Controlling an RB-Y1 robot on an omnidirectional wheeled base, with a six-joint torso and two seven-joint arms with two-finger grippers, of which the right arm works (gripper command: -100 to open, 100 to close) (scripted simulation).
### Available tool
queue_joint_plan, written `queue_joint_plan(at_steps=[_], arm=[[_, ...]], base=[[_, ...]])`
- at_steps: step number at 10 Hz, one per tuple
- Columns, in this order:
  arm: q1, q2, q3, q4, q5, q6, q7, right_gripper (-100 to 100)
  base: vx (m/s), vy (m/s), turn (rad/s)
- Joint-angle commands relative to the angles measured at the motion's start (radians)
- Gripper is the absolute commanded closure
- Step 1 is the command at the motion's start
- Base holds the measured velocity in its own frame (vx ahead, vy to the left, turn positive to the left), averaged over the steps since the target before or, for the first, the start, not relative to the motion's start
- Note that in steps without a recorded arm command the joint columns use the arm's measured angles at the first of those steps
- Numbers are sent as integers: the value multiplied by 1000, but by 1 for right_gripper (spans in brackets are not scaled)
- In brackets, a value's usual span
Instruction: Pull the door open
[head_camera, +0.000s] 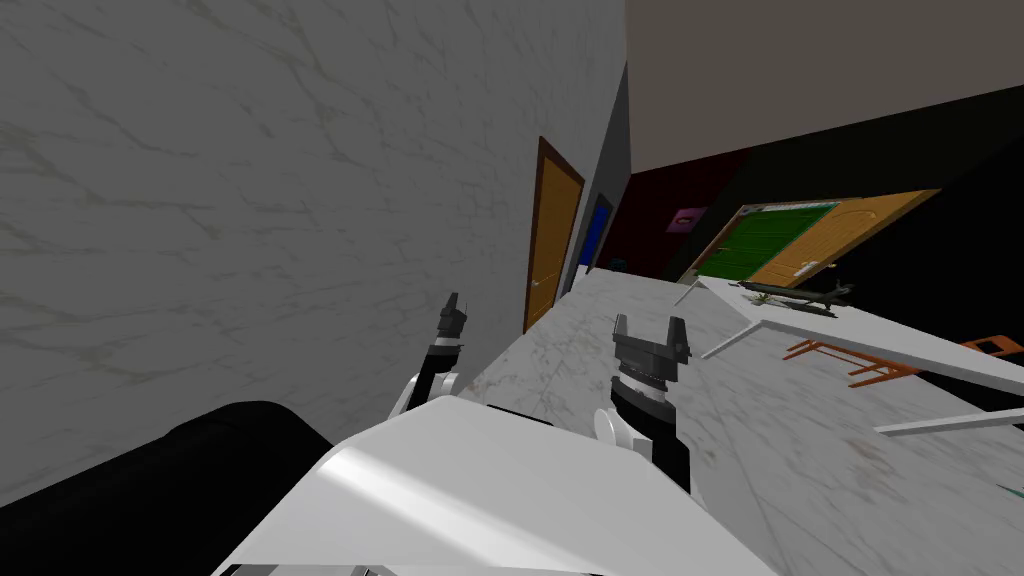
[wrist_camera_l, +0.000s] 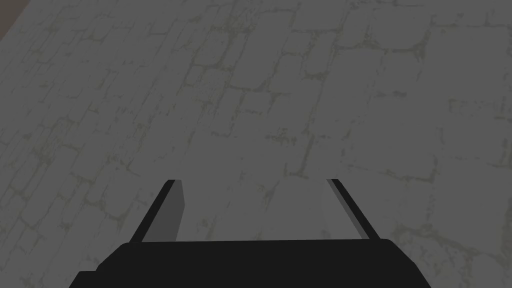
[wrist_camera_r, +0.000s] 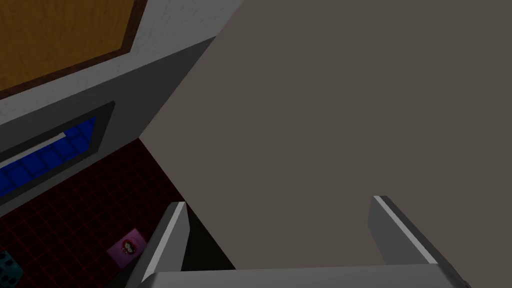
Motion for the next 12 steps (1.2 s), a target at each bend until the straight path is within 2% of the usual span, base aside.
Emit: queue_joint_plan(at_steps=[1, 4, 5, 8, 12], arm=[[-7, -10, -1, 20, -11, -4, -14, -100], [-21, -28, -4, 64, -36, -11, -44, -100], [-28, -35, -5, 83, -46, -15, -57, -100], [-52, -58, -9, 155, -86, -28, -106, -100], [-76, -76, -14, 229, -127, -41, -156, -100]], base=[[66, 50, 212], [101, -104, 250], [145, -115, 212], [140, -135, 358], [104, -117, 243]])
